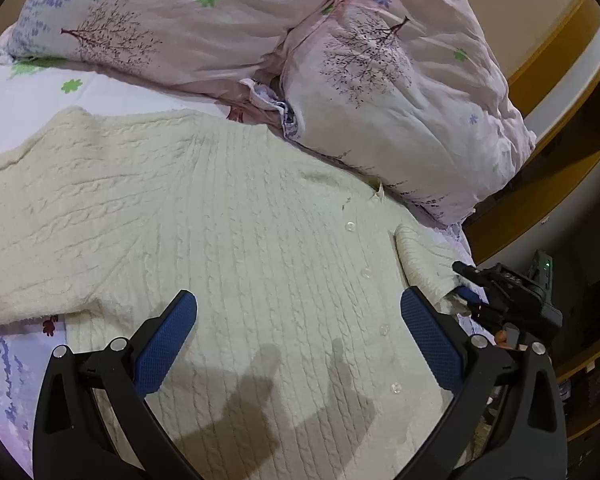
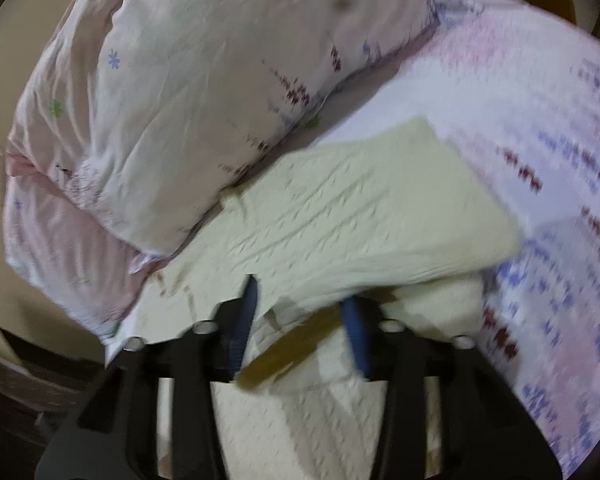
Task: Fold small clothes
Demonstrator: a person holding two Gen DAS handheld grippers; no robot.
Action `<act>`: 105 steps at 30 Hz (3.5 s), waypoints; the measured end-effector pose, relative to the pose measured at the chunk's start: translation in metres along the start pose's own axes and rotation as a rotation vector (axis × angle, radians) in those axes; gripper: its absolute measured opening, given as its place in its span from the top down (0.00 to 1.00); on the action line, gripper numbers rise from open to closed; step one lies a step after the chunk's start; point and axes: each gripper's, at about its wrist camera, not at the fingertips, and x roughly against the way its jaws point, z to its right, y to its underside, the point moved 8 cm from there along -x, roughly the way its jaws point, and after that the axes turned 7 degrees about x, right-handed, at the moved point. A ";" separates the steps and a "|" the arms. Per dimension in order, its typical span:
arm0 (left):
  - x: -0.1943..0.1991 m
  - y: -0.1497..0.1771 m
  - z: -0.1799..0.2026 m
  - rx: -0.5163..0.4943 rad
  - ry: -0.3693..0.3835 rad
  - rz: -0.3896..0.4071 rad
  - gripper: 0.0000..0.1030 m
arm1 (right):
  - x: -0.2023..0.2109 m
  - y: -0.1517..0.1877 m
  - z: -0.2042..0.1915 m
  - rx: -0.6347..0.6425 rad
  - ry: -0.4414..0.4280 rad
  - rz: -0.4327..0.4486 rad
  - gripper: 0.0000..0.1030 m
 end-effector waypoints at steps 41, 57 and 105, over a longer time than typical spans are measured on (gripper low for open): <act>-0.070 -0.031 0.018 0.159 0.073 -0.151 0.95 | 0.003 0.047 0.016 -0.097 -0.204 -0.133 0.50; -0.053 -0.038 -0.039 0.156 -0.100 -0.073 0.95 | -0.003 0.024 0.036 -0.006 0.096 0.052 0.93; 0.231 -0.006 -0.302 0.938 -0.148 0.542 0.80 | -0.025 0.103 -0.152 0.661 -0.066 -0.153 0.42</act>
